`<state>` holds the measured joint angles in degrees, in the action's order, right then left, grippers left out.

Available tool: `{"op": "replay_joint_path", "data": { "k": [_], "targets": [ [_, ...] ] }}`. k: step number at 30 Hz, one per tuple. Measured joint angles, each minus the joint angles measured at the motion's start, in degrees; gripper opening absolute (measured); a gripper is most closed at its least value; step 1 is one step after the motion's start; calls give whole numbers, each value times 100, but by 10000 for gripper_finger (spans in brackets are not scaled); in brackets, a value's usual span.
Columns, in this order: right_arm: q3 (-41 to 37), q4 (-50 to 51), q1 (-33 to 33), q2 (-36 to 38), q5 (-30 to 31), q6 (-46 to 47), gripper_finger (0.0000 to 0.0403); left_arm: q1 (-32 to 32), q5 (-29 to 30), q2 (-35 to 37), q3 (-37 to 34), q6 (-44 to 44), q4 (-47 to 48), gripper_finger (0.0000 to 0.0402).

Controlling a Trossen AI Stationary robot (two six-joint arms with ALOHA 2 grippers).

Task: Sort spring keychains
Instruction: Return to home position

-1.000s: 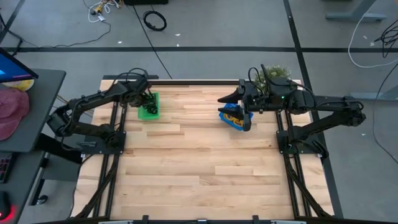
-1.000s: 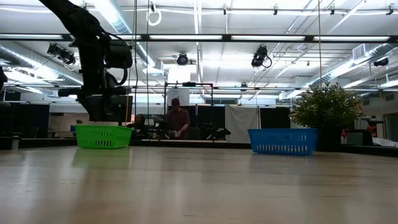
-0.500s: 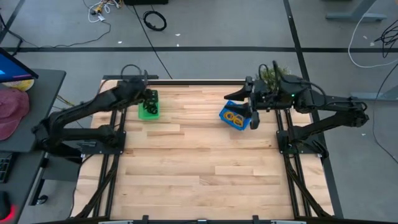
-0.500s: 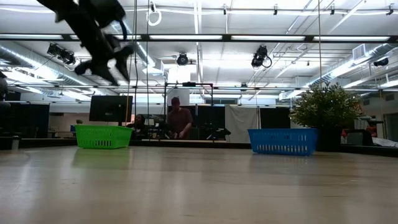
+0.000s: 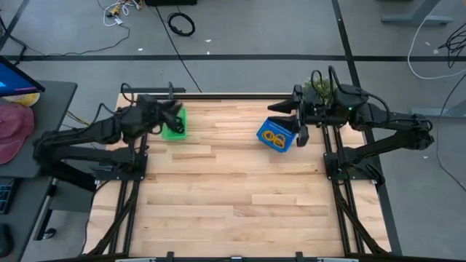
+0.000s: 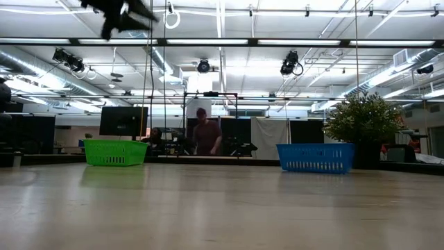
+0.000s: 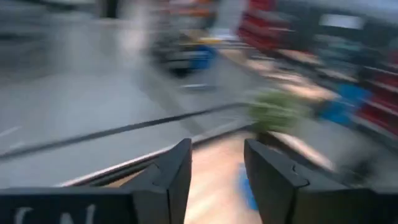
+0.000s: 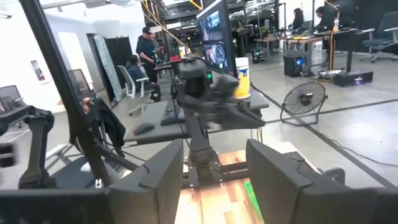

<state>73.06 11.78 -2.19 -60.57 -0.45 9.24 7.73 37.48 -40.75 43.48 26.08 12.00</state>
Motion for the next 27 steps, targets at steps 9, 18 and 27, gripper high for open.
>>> {"op": "replay_joint_path", "data": {
  "k": [9,18,27],
  "targets": [
    [1,274,-230,66,2,-11,178,-1007,-1861,-48,4,-1012,-1236,44],
    [2,271,-363,67,2,-11,178,-1346,-1764,374,-837,-1016,-2549,9],
    [0,240,-363,67,2,101,178,-1346,-2011,1822,-1812,-1009,-3247,4]
  ]
}}
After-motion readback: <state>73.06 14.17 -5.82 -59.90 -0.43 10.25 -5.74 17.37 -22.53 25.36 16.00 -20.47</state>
